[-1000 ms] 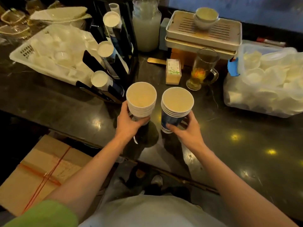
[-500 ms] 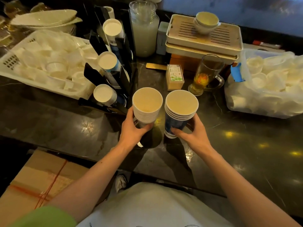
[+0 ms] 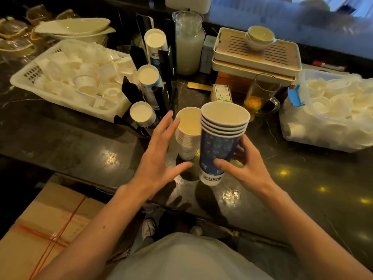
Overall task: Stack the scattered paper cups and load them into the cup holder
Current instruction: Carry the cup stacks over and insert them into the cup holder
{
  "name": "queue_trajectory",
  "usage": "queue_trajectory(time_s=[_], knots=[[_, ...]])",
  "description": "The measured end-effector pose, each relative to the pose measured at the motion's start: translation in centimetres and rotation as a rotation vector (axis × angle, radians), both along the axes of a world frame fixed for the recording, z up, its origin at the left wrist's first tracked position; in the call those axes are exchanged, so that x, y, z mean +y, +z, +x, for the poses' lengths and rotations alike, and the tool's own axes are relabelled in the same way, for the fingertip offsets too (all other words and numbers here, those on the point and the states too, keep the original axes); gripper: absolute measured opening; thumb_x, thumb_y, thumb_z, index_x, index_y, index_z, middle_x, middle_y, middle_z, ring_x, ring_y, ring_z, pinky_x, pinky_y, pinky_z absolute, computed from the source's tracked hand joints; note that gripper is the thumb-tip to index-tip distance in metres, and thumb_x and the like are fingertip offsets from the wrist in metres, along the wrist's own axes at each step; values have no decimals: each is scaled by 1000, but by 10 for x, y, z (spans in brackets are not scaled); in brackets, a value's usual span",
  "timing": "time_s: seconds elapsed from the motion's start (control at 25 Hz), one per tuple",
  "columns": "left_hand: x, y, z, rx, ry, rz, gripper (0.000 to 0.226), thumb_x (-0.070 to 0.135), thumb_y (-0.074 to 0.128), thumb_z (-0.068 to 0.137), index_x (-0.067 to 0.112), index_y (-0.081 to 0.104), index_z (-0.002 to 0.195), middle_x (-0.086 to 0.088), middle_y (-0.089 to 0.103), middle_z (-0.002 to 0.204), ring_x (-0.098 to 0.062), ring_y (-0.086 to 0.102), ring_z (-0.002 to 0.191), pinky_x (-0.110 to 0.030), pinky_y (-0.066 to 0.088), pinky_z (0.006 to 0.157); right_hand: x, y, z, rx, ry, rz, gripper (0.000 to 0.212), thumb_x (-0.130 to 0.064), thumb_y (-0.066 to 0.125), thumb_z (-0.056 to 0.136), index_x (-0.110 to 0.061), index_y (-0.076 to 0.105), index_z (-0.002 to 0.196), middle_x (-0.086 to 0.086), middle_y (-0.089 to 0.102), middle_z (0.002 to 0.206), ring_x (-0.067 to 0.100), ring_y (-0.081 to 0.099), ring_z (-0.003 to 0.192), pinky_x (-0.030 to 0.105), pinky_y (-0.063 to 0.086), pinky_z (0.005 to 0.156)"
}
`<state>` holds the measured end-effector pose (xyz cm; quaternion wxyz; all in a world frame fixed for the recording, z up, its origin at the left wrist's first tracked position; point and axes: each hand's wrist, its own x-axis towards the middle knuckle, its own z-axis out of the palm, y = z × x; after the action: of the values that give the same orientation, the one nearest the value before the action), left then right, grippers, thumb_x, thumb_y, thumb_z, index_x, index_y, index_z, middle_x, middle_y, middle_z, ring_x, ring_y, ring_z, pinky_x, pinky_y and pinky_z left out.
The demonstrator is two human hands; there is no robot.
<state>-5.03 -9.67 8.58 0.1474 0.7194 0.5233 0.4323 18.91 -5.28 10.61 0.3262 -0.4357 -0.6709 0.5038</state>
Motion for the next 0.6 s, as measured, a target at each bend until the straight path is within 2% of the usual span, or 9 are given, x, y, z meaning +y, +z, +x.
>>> queue_trajectory(time_s=[0.04,0.12,0.24,0.32,0.4,0.44,0.52,0.6], knots=[[4,8,-8,25,-64,-21,115,31,88,68,27,13,156,-15,11,164,-15,8,154,-25,17,122,-2,5,-7,14,29,11,70,-28,81,77,-27,43,135,-18,59,126,6,59,116,27,53,91],[9,22,-21,61,-165,-55,126,43,87,66,37,-1,156,-14,-3,166,-20,-1,155,-31,14,123,-3,16,-20,40,74,30,79,-34,78,76,-24,36,142,-14,56,131,7,59,116,28,54,90],[6,40,-37,73,-221,-75,134,51,85,63,26,-7,156,-14,-13,165,-24,-6,155,-37,11,125,-1,38,-42,117,163,41,90,-34,73,75,-37,21,148,-2,45,138,11,63,112,32,58,84],[6,52,-49,42,-217,-110,137,49,86,62,21,-11,155,-12,-12,166,-23,-5,155,-39,10,126,5,51,-59,172,210,68,89,-37,73,77,-45,18,146,4,41,141,15,62,114,38,59,79],[7,60,-62,-8,-187,-136,134,51,83,64,20,-10,156,-5,-10,167,-19,-3,155,-46,14,124,13,64,-78,164,235,131,82,-56,68,78,-47,21,144,3,36,147,14,52,127,36,59,79],[8,62,-67,-53,-171,-149,130,55,80,67,19,-8,157,-1,-8,167,-17,-1,155,-49,16,123,17,70,-88,146,243,151,80,-65,62,77,-46,23,144,4,34,149,11,48,130,31,58,79],[12,67,-74,-192,-123,-184,123,67,70,72,22,-5,158,7,-3,167,-9,5,154,-51,19,123,27,82,-105,116,250,175,84,-73,54,77,-35,27,146,4,37,146,5,55,122,27,58,78],[16,74,-79,-358,-79,-195,116,76,63,72,29,0,156,10,5,166,-5,12,152,-49,21,123,37,90,-118,109,266,161,91,-75,51,76,-25,30,149,1,44,142,7,62,114,33,59,80]])
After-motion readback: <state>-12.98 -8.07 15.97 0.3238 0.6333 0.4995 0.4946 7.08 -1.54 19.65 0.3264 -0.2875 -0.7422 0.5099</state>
